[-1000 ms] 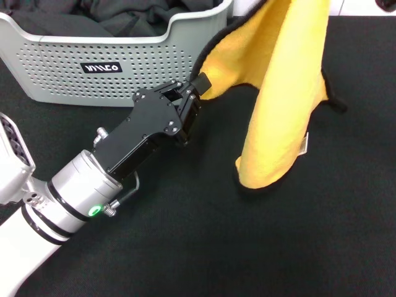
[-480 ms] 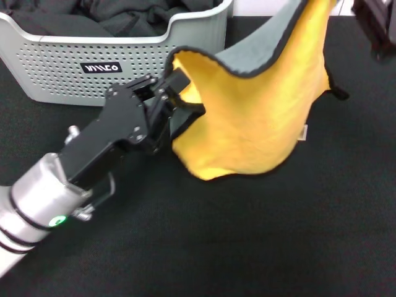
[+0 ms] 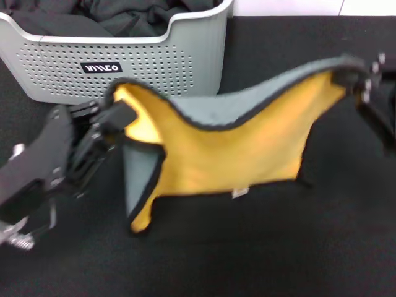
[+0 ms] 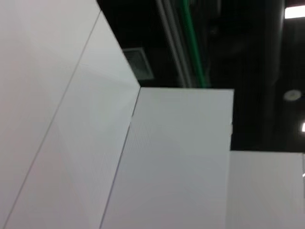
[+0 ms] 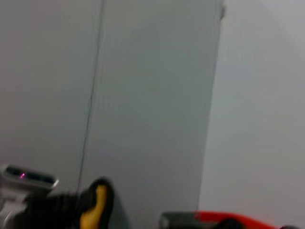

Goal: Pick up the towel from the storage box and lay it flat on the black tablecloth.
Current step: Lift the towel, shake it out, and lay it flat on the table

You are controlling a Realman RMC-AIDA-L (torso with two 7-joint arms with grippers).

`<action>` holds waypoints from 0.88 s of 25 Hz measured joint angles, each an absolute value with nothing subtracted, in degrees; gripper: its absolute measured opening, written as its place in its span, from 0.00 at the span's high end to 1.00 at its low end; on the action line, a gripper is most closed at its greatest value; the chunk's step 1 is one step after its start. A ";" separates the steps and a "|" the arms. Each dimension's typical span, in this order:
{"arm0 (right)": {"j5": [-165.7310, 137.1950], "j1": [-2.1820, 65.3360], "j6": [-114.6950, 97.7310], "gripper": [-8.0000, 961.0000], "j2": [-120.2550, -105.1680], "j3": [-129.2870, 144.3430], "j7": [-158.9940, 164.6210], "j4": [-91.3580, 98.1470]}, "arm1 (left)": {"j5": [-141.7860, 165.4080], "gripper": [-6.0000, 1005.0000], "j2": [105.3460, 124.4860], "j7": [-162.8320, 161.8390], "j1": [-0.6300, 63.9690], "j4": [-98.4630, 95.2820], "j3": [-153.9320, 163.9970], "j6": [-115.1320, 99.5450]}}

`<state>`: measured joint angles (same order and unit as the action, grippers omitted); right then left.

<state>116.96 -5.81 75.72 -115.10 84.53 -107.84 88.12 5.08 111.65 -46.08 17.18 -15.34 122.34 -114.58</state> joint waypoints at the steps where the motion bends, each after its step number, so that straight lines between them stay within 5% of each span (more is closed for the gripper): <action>1: 114.86 -7.17 77.44 0.94 -115.51 83.68 -106.99 89.96 | 5.32 0.95 111.20 -46.57 16.64 -15.58 122.34 -115.68; 22: 114.79 -19.43 101.62 0.93 -115.96 72.10 -100.12 96.27 | 17.33 0.95 107.20 -40.72 -0.69 -36.28 121.98 -116.69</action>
<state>114.79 -19.43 101.62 -115.96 72.11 -100.12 96.27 17.33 107.20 -40.72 -0.69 -36.28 121.98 -116.69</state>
